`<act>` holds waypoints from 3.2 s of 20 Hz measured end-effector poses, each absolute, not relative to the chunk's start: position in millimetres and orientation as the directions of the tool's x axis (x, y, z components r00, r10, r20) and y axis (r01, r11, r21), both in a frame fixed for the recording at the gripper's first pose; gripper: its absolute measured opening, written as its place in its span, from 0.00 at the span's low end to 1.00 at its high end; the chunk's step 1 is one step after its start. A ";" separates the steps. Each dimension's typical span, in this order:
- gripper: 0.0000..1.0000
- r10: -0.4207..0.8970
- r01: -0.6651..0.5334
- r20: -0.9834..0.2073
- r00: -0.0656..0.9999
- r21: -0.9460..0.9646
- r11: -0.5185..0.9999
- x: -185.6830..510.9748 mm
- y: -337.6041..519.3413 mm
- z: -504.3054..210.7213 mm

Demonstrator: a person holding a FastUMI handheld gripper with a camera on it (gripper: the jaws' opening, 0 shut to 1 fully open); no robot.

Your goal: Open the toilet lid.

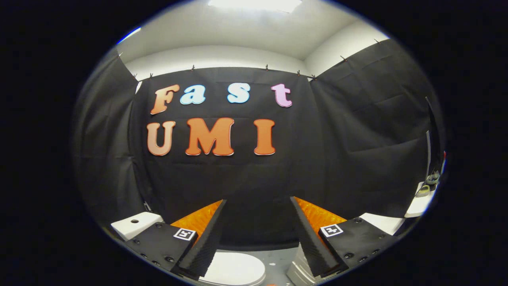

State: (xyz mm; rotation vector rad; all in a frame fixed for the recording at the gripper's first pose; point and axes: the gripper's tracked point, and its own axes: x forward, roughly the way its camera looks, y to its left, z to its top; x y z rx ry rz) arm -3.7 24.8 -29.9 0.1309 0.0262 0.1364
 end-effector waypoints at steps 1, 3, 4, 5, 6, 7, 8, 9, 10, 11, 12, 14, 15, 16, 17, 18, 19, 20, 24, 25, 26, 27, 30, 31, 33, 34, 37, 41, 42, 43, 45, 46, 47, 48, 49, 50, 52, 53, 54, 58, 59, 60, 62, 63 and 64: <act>0.98 0.148 -0.142 -0.028 0.989 0.155 0.978 -1.3 24.8 -44.6; 0.98 0.169 -0.152 -0.066 0.983 0.210 0.966 1.1 31.5 -86.1; 0.98 0.185 -0.156 -0.099 0.978 0.245 0.957 2.3 36.7 -113.6; 0.99 0.204 -0.159 -0.140 0.969 0.280 0.947 3.2 43.1 -146.2; 0.98 0.230 -0.162 -0.191 0.954 0.315 0.935 1.8 49.6 -179.4; 0.98 0.260 -0.166 -0.237 0.936 0.353 0.921 -3.2 55.1 -216.3; 0.98 0.279 -0.155 -0.287 0.916 0.390 0.908 -6.4 56.8 -250.0; 0.99 0.295 -0.139 -0.332 0.896 0.420 0.897 -7.8 56.9 -281.8; 0.99 0.309 -0.121 -0.371 0.876 0.451 0.885 -10.0 56.1 -311.7; 0.99 0.324 -0.100 -0.408 0.854 0.482 0.871 -12.1 55.3 -341.4; 0.99 0.331 -0.074 -0.445 0.832 0.502 0.862 -15.6 53.7 -371.1; 0.99 0.334 -0.039 -0.516 0.789 0.500 0.865 -24.6 56.0 -424.4; 0.99 0.352 -0.030 -0.532 0.770 0.522 0.853 -30.4 57.3 -440.3; 0.99 0.367 -0.009 -0.548 0.752 0.548 0.836 -32.9 59.6 -454.2; 0.99 0.376 0.015 -0.567 0.733 0.566 0.824 -36.0 59.2 -469.7; 0.99 0.384 0.033 -0.586 0.714 0.575 0.817 -38.2 61.6 -486.4; 0.99 0.395 0.045 -0.603 0.693 0.583 0.812 -42.1 64.5 -502.3; 0.99 0.412 0.056 -0.617 0.670 0.595 0.801 -48.1 67.9 -517.2; 0.99 0.457 0.131 -0.681 0.572 0.626 0.769 -71.0 72.5 -571.4; 0.99 0.487 0.141 -0.683 0.544 0.647 0.749 -78.3 78.8 -580.0; 0.99 0.513 0.158 -0.678 0.526 0.671 0.725 -80.5 84.5 -586.5; 0.96 0.527 0.182 -0.677 0.514 0.686 0.704 -81.8 86.8 -595.5; 0.87 0.561 0.212 -0.684 0.466 0.702 0.679 -92.1 87.9 -623.4; 0.84 0.569 0.223 -0.687 0.451 0.704 0.674 -94.4 87.4 -628.4; 0.77 0.588 0.264 -0.677 0.443 0.725 0.636 -92.6 90.8 -634.4; 0.73 0.591 0.290 -0.667 0.454 0.738 0.610 -89.3 92.3 -635.0; 0.36 0.610 0.314 -0.638 0.469 0.766 0.560 -82.5 97.7 -636.3; 0.08 0.636 0.377 -0.597 0.490 0.802 0.463 -80.1 101.1 -632.8; 0.08 0.635 0.383 -0.594 0.494 0.804 0.454 -86.9 95.3 -626.5; 0.09 0.622 0.395 -0.599 0.505 0.801 0.451 -82.7 95.3 -627.9; 0.08 0.597 0.402 -0.620 0.509 0.784 0.473 -80.8 96.4 -621.9; 0.08 0.587 0.388 -0.639 0.497 0.769 0.508 -82.5 96.2 -618.6; 0.08 0.584 0.374 -0.656 0.478 0.754 0.540 -84.0 98.4 -617.7; 0.08 0.574 0.364 -0.661 0.483 0.748 0.555 -81.1 97.0 -613.2; 0.08 0.572 0.359 -0.657 0.490 0.751 0.554 -77.4 98.1 -606.8; 0.08 0.563 0.360 -0.648 0.513 0.757 0.545 -72.8 99.1 -599.5; 0.08 0.553 0.351 -0.639 0.535 0.763 0.542 -68.2 99.2 -588.4; 0.08 0.555 0.340 -0.632 0.541 0.768 0.543 -69.8 101.0 -580.8; 0.08 0.553 0.333 -0.621 0.556 0.776 0.536 -67.9 102.1 -571.3; 0.08 0.541 0.282 -0.607 0.582 0.775 0.565 -60.2 111.1 -535.8; 0.08 0.538 0.271 -0.605 0.588 0.773 0.573 -58.0 112.9 -526.1; 0.08 0.538 0.258 -0.596 0.596 0.777 0.574 -56.2 115.7 -515.4; 0.08 0.547 0.231 -0.567 0.616 0.794 0.563 -54.1 125.4 -491.8; 0.08 0.546 0.212 -0.554 0.629 0.797 0.565 -51.8 130.0 -480.0; 0.07 0.542 0.191 -0.553 0.633 0.789 0.584 -50.9 134.7 -471.6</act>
